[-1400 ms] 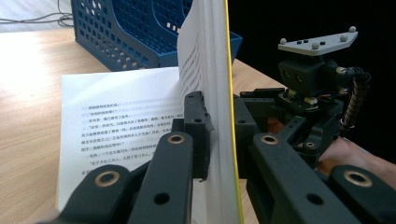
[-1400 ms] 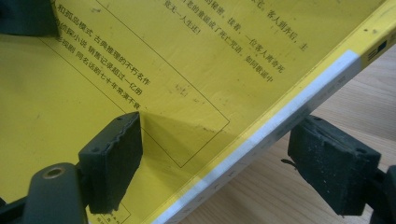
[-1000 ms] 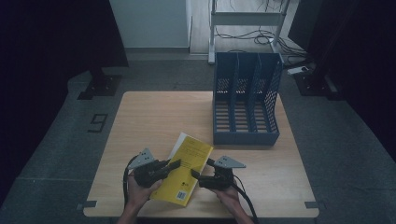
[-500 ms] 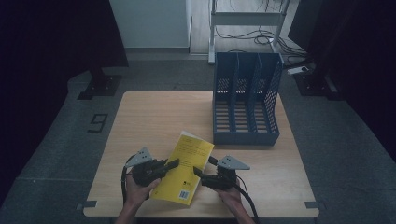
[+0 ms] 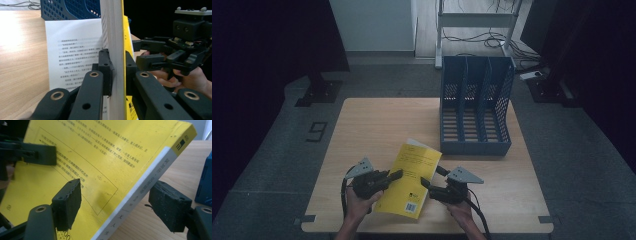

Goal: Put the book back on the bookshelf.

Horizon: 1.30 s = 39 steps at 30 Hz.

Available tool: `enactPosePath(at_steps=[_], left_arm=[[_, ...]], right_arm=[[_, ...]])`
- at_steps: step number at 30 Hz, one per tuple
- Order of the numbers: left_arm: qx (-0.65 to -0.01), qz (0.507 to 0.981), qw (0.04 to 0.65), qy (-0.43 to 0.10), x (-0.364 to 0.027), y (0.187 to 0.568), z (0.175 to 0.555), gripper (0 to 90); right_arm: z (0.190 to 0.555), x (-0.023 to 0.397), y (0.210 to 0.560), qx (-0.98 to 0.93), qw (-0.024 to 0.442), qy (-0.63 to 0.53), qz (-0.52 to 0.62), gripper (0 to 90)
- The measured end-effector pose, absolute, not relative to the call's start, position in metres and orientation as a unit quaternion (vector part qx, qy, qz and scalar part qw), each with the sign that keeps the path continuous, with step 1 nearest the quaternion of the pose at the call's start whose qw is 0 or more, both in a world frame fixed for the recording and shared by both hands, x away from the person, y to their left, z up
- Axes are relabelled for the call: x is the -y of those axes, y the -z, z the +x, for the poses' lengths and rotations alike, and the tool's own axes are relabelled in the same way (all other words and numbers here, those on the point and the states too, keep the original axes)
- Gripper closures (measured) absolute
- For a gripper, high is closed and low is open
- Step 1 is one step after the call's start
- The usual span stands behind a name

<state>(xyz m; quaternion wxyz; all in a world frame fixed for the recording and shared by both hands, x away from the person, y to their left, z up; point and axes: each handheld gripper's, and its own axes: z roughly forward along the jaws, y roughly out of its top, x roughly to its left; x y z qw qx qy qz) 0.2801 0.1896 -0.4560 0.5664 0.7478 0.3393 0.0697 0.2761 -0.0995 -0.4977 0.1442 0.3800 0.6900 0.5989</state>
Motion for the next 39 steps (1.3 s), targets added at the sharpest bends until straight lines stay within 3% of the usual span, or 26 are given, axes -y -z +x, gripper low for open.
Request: enactPosePath(at_steps=[14,39], left_arm=[[-0.334,0.752,0.565,-0.059,-0.186,0.459,0.28,81.9],[-0.326,0.764,0.555,-0.045,-0.181,0.465,0.284,80.7]], right_arm=[[0.272,0.102,0.493,-0.688,0.143,-0.616,0.357,27.3],[0.262,0.104,0.483,-0.707,0.231,-0.59,0.315,53.5]])
